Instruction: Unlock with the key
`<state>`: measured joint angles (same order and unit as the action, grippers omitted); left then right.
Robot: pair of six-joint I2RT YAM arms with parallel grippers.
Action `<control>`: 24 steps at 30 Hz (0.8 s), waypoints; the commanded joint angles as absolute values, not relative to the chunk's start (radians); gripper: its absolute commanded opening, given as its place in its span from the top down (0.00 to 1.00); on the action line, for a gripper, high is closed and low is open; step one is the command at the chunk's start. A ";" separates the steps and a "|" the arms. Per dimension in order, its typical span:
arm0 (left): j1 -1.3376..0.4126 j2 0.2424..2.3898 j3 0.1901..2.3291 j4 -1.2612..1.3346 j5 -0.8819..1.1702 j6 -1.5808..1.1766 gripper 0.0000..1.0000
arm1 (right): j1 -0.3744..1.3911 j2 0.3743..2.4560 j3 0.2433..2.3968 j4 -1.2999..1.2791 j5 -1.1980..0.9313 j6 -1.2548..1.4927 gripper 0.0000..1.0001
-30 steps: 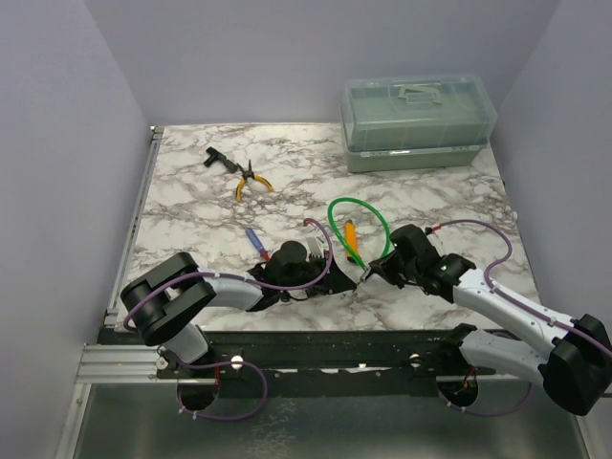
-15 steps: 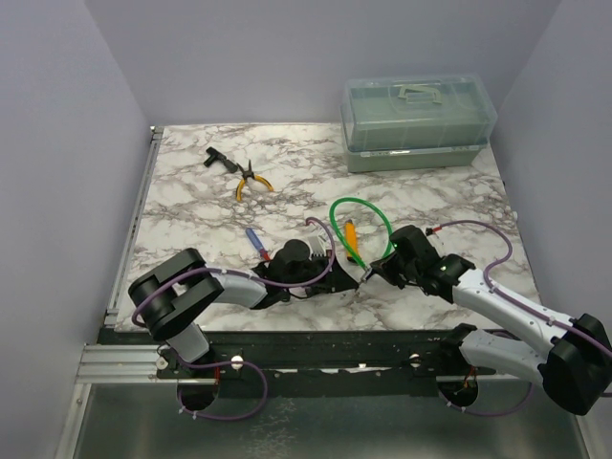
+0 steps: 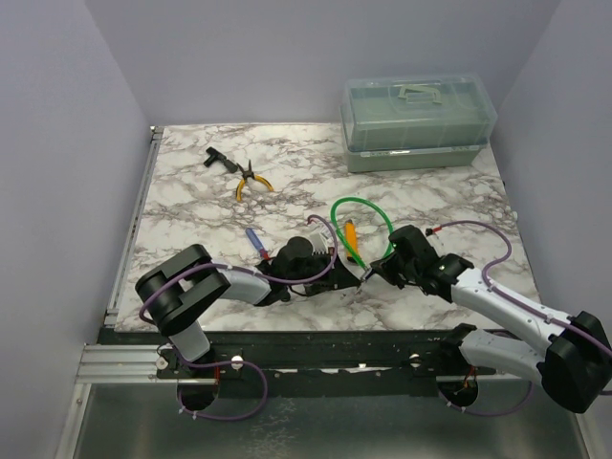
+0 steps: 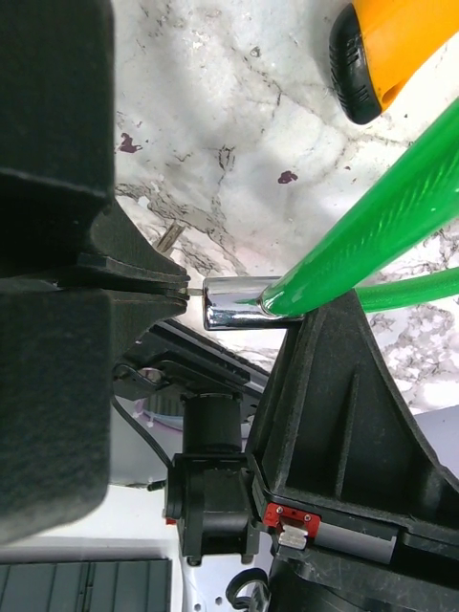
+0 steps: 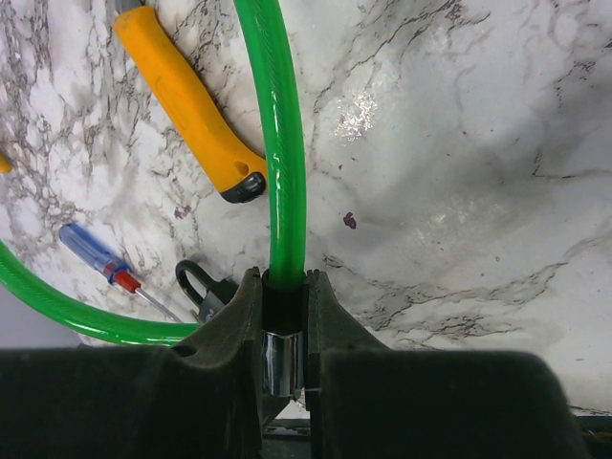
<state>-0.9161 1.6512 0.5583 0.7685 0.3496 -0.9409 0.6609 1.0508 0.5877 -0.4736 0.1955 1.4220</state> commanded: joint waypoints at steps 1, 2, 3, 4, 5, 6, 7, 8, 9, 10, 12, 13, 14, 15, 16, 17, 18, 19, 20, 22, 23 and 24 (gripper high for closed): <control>-0.899 1.675 0.599 0.795 0.312 -0.908 1.00 | 0.676 1.052 0.608 -0.447 0.141 1.455 1.00; -0.900 1.674 0.601 0.791 0.316 -0.896 1.00 | 0.676 1.055 0.618 -0.475 0.150 1.463 1.00; -0.900 1.673 0.602 0.788 0.317 -0.882 1.00 | 0.676 1.061 0.637 -0.506 0.160 1.473 1.00; -0.899 1.670 0.604 0.782 0.317 -0.866 1.00 | 0.676 1.068 0.655 -0.539 0.170 1.481 1.00; -0.900 1.667 0.604 0.775 0.315 -0.850 1.00 | 0.676 1.074 0.670 -0.569 0.179 1.490 1.00; -0.900 1.663 0.604 0.764 0.311 -0.832 1.00 | 0.676 1.083 0.685 -0.599 0.185 1.499 1.00; -0.900 1.658 0.606 0.751 0.306 -0.815 1.00 | 0.676 1.091 0.697 -0.621 0.187 1.506 1.00; -0.900 1.653 0.607 0.738 0.300 -0.801 1.00 | 0.676 1.097 0.710 -0.641 0.184 1.514 1.00; -0.902 1.648 0.609 0.725 0.293 -0.786 1.00 | 0.676 1.105 0.720 -0.659 0.182 1.523 1.00; -0.903 1.643 0.613 0.713 0.291 -0.770 1.00 | 0.676 1.112 0.729 -0.672 0.178 1.530 1.00; -0.908 1.630 0.626 0.681 0.279 -0.730 1.00 | 0.676 1.125 0.748 -0.697 0.174 1.541 1.00; -0.914 1.624 0.634 0.658 0.267 -0.707 1.00 | 0.676 1.132 0.758 -0.709 0.173 1.547 1.00; -0.920 1.615 0.643 0.630 0.247 -0.680 1.00 | 0.676 1.137 0.771 -0.723 0.173 1.549 1.00; -0.926 1.607 0.652 0.603 0.229 -0.655 1.00 | 0.676 1.144 0.784 -0.736 0.173 1.551 1.00; -0.933 1.600 0.660 0.576 0.207 -0.630 1.00 | 0.676 1.151 0.799 -0.754 0.174 1.555 1.00; -0.938 1.593 0.667 0.553 0.186 -0.606 1.00 | 0.676 1.161 0.815 -0.771 0.175 1.554 1.00; -0.944 1.586 0.672 0.533 0.166 -0.580 1.00 | 0.676 1.173 0.831 -0.788 0.176 1.555 1.00; -0.949 1.578 0.678 0.513 0.148 -0.554 1.00 | 0.676 1.186 0.848 -0.809 0.177 1.558 1.00; -0.954 1.571 0.685 0.499 0.131 -0.531 1.00 | 0.676 1.200 0.865 -0.826 0.177 1.563 1.00; -0.966 1.557 0.694 0.475 0.101 -0.480 1.00 | 0.676 1.225 0.892 -0.860 0.175 1.576 1.00; -0.973 1.551 0.697 0.467 0.088 -0.463 1.00 | 0.676 1.234 0.901 -0.868 0.173 1.578 1.00; -0.980 1.543 0.700 0.459 0.074 -0.444 1.00 | 0.676 1.240 0.908 -0.874 0.171 1.578 1.00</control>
